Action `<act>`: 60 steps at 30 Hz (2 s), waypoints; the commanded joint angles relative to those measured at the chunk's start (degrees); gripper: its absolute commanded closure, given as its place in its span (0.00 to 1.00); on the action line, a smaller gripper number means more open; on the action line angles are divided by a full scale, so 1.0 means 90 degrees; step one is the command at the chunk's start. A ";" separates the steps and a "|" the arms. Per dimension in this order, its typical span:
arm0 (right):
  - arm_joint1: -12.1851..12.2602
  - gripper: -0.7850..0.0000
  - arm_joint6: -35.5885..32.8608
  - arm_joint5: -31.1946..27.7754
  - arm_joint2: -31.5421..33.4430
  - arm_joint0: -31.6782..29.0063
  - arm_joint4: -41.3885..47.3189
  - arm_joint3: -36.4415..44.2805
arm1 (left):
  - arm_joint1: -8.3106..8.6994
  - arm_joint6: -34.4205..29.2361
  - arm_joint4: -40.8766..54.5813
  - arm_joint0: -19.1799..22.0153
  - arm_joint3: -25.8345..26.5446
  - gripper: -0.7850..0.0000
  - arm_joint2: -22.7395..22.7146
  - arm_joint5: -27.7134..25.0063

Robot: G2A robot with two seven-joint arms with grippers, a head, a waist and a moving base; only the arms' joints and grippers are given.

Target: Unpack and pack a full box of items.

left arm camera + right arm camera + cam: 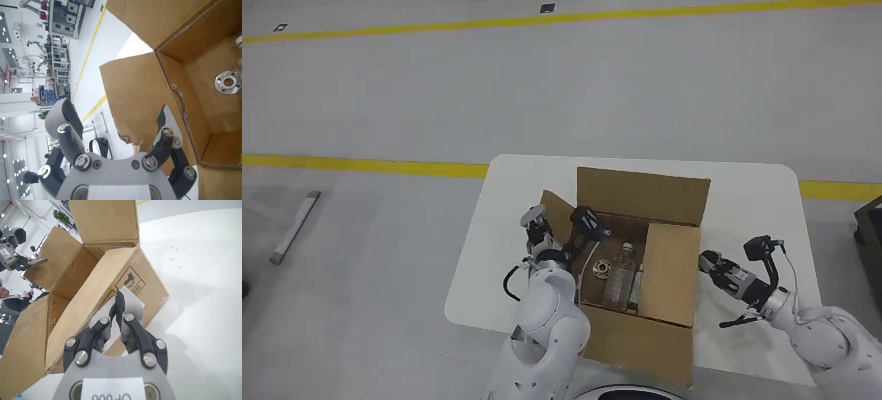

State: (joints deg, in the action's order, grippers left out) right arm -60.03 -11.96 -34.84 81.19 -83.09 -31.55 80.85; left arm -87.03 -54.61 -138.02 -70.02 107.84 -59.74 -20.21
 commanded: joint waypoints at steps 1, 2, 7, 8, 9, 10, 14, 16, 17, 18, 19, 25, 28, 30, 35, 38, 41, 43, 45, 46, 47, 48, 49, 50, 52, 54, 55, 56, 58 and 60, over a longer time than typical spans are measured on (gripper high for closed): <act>-0.0014 1.00 0.0009 -0.0018 -0.0045 0.0147 0.0025 -0.0081 | -0.0005 0.0053 -0.0025 -0.0051 0.0020 0.00 0.0037 -0.0030; -0.0019 1.00 -0.0001 -0.0006 -0.0061 0.0226 0.0004 -0.0109 | -0.0007 0.0077 -0.0039 -0.0068 0.0028 0.00 0.0053 -0.0052; -0.0052 1.00 -0.0067 -0.0074 -0.0220 0.0503 -0.0051 -0.0208 | -0.0021 0.0245 -0.0031 -0.0126 0.0078 0.00 0.0128 -0.0187; -0.0061 1.00 -0.0083 -0.0070 -0.0260 0.0555 -0.0043 -0.0237 | -0.0024 0.0265 -0.0042 -0.0130 0.0081 0.00 0.0138 -0.0202; -0.0070 1.00 -0.0093 -0.0051 -0.0294 0.0612 -0.0041 -0.0275 | -0.0029 0.0296 -0.0024 -0.0138 0.0084 0.00 0.0156 -0.0227; -0.0079 1.00 -0.0108 -0.0033 -0.0330 0.0667 -0.0053 -0.0307 | -0.0034 0.0326 -0.0006 -0.0143 0.0098 0.00 0.0169 -0.0243; -0.0104 1.00 -0.0089 0.0000 -0.0414 0.0795 -0.0087 -0.0416 | -0.0050 0.0422 0.0057 -0.0174 0.0126 0.00 0.0225 -0.0339; -0.0108 1.00 -0.0039 -0.0020 -0.0410 0.0787 -0.0078 -0.0465 | -0.0052 0.0552 0.0065 -0.0177 0.0146 0.00 0.0262 -0.0411; -0.0103 1.00 0.0016 -0.0043 -0.0375 0.0747 -0.0085 -0.0480 | -0.0055 0.0625 0.0103 -0.0192 0.0177 0.00 0.0282 -0.0433; -0.0098 1.00 0.0080 -0.0075 -0.0331 0.0689 -0.0075 -0.0479 | -0.0056 0.0704 0.0158 -0.0211 0.0204 0.00 0.0288 -0.0455; -0.0090 1.00 0.0136 -0.0136 -0.0276 0.0612 -0.0020 -0.0476 | -0.0056 0.0786 0.0225 -0.0226 0.0238 0.00 0.0289 -0.0513; 0.0023 1.00 0.0380 -0.0520 0.0332 -0.0042 -0.0059 -0.0173 | -0.0088 0.1299 0.1555 -0.0292 0.0219 0.00 0.0106 -0.0956; 0.0083 1.00 0.0527 -0.0675 0.0719 -0.0455 -0.0075 0.0063 | -0.0123 0.1476 0.2494 -0.0203 -0.0021 0.00 0.0029 -0.1282; 0.0113 1.00 0.0600 -0.0758 0.0949 -0.0738 -0.0009 0.0214 | -0.0153 0.1466 0.3203 -0.0105 -0.0233 0.00 -0.0064 -0.1410; 0.0148 1.00 0.0589 -0.0923 0.1250 -0.1293 0.0158 0.0481 | -0.0226 0.0987 0.4277 0.0292 -0.0766 0.00 -0.0037 -0.1645; 0.0147 1.00 0.0573 -0.0937 0.1277 -0.1439 0.0203 0.0506 | -0.0233 0.0780 0.4344 0.0537 -0.0906 0.00 0.0039 -0.1764; 0.0141 1.00 0.0547 -0.0963 0.1258 -0.1477 0.0268 0.0459 | -0.0233 0.0780 0.4344 0.0537 -0.0906 0.00 0.0039 -0.1764; 0.0136 1.00 0.0556 -0.0983 0.1248 -0.1502 0.0290 0.0460 | -0.0233 0.0780 0.4344 0.0537 -0.0906 0.00 0.0039 -0.1764; 0.0132 1.00 0.0551 -0.0999 0.1232 -0.1531 0.0291 0.0483 | -0.0233 0.0780 0.4344 0.0537 -0.0906 0.00 0.0039 -0.1764; 0.0129 1.00 0.0549 -0.1008 0.1225 -0.1544 0.0282 0.0499 | -0.0233 0.0780 0.4344 0.0537 -0.0906 0.00 0.0039 -0.1764; 0.0127 1.00 0.0542 -0.1013 0.1211 -0.1550 0.0264 0.0512 | -0.0233 0.0780 0.4344 0.0537 -0.0906 0.00 0.0039 -0.1764; 0.0124 1.00 0.0536 -0.1015 0.1194 -0.1552 0.0254 0.0518 | -0.0233 0.0780 0.4344 0.0537 -0.0906 0.00 0.0039 -0.1764; 0.0121 1.00 0.0521 -0.1024 0.1172 -0.1544 0.0242 0.0523 | -0.0233 0.0780 0.4344 0.0537 -0.0906 0.00 0.0039 -0.1764; 0.0118 1.00 0.0511 -0.1027 0.1149 -0.1535 0.0227 0.0526 | -0.0233 0.0831 0.4384 0.0517 -0.0909 0.00 0.0029 -0.1723; 0.0111 1.00 0.0512 -0.1026 0.1112 -0.1518 0.0203 0.0527 | -0.0239 0.1174 0.4872 0.0377 -0.0951 0.00 -0.0104 -0.1443; 0.0106 1.00 0.0528 -0.1038 0.1095 -0.1511 0.0174 0.0530 | -0.0253 0.1275 0.5531 0.0323 -0.0987 0.00 -0.0258 -0.1245; 0.0104 1.00 0.0537 -0.1038 0.1089 -0.1513 0.0166 0.0530 | -0.0266 0.1294 0.5980 0.0296 -0.1007 0.00 -0.0342 -0.1123; 0.0103 1.00 0.0537 -0.1044 0.1086 -0.1513 0.0153 0.0532 | -0.0278 0.1267 0.6431 0.0284 -0.1027 0.00 -0.0423 -0.1003; 0.0100 1.00 0.0552 -0.1061 0.1083 -0.1521 0.0152 0.0526 | -0.0293 0.1119 0.7092 0.0307 -0.1031 0.00 -0.0562 -0.0719; 0.0098 1.00 0.0565 -0.1077 0.1087 -0.1532 0.0141 0.0516 | -0.0309 0.0875 0.7292 0.0308 -0.0983 0.00 -0.0629 -0.0098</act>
State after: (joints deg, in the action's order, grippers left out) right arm -59.15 -6.92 -44.47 90.95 -96.84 -30.23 85.53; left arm -89.72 -45.88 -73.33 -67.22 98.58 -65.37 -24.46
